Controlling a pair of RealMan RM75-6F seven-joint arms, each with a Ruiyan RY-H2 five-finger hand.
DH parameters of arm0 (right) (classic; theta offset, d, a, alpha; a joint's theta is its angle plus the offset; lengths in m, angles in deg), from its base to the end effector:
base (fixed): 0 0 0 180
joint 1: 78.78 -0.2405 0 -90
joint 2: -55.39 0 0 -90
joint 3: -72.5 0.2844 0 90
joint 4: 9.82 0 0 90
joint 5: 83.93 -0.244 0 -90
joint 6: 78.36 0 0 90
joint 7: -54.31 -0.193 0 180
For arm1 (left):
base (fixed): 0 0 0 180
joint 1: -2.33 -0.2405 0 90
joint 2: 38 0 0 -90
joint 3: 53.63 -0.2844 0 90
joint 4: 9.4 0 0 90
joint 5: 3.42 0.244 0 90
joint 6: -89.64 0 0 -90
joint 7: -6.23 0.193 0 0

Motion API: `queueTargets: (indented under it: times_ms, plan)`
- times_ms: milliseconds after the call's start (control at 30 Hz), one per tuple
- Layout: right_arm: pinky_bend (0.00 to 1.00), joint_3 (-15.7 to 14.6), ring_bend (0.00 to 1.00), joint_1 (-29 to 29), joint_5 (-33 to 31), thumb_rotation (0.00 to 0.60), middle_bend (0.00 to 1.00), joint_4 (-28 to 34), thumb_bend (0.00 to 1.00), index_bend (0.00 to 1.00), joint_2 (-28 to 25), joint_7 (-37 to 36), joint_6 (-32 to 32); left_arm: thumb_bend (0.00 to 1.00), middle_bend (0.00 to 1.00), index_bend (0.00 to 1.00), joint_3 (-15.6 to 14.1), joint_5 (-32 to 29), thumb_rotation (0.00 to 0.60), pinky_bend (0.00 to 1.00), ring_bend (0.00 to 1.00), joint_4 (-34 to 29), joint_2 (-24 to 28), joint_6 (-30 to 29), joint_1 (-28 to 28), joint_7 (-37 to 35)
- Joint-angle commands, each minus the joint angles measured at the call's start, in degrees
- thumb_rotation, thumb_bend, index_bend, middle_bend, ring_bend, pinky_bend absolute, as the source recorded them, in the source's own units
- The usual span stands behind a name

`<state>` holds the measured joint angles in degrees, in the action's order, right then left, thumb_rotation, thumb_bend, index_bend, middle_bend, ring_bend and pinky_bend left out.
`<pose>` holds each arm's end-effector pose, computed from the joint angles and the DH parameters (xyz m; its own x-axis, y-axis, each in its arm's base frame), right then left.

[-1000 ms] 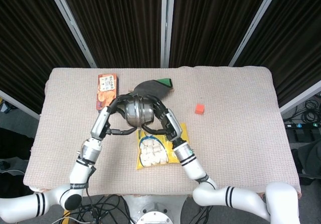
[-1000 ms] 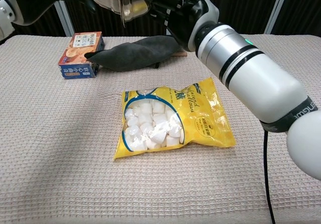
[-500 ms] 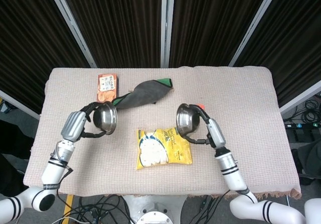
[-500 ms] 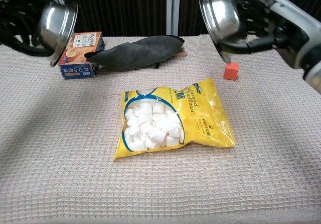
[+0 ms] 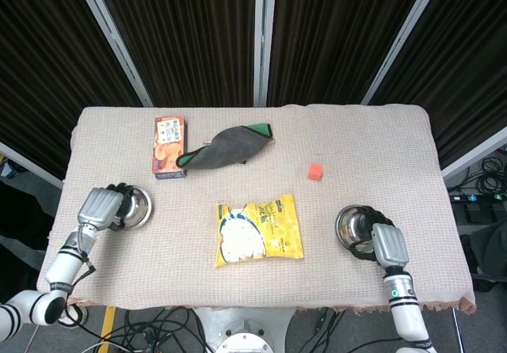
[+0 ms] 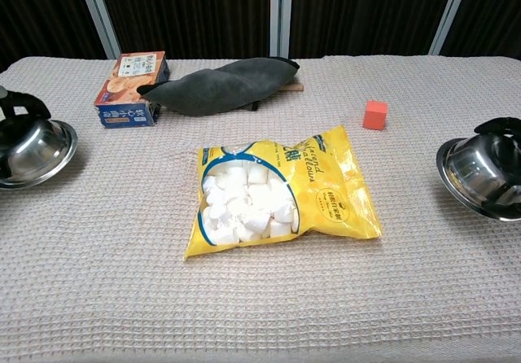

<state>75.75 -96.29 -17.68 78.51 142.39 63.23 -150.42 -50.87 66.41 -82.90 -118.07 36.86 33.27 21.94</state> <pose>-0.3086 -0.2912 -0.0310 0.1787 -0.2448 0.9530 -0.9767 0.0730 0.2019 -0.3353 0.3876 -0.0027 0.6489 0.3158 0.6922 0.7598 -0.2210 -0.6114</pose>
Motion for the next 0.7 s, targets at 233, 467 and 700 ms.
queueTargets:
  times_ms: [233,467,700]
  plan:
    - [0.00,0.2,0.00,0.0,1.8,0.600,0.00,3.0,0.00,0.00,-2.2,0.4,1.4,0.05,0.00,0.00,0.3,5.5,0.600,0.14,0.00,0.0,0.4,-4.8,-0.7,-6.0]
    - [0.00,-0.5,0.00,2.2,5.2,0.600,0.00,4.9,0.00,0.00,-4.3,-1.8,-1.5,0.05,0.00,0.00,0.3,2.9,0.600,0.13,0.00,-7.8,4.6,-9.9,-4.0,0.2]
    - [0.00,-1.6,0.00,6.9,11.0,0.600,0.00,1.9,0.00,0.00,-3.8,-5.5,-10.0,0.04,0.00,0.00,-1.4,3.9,0.600,0.12,0.00,-13.8,4.7,-27.6,-15.9,-3.6]
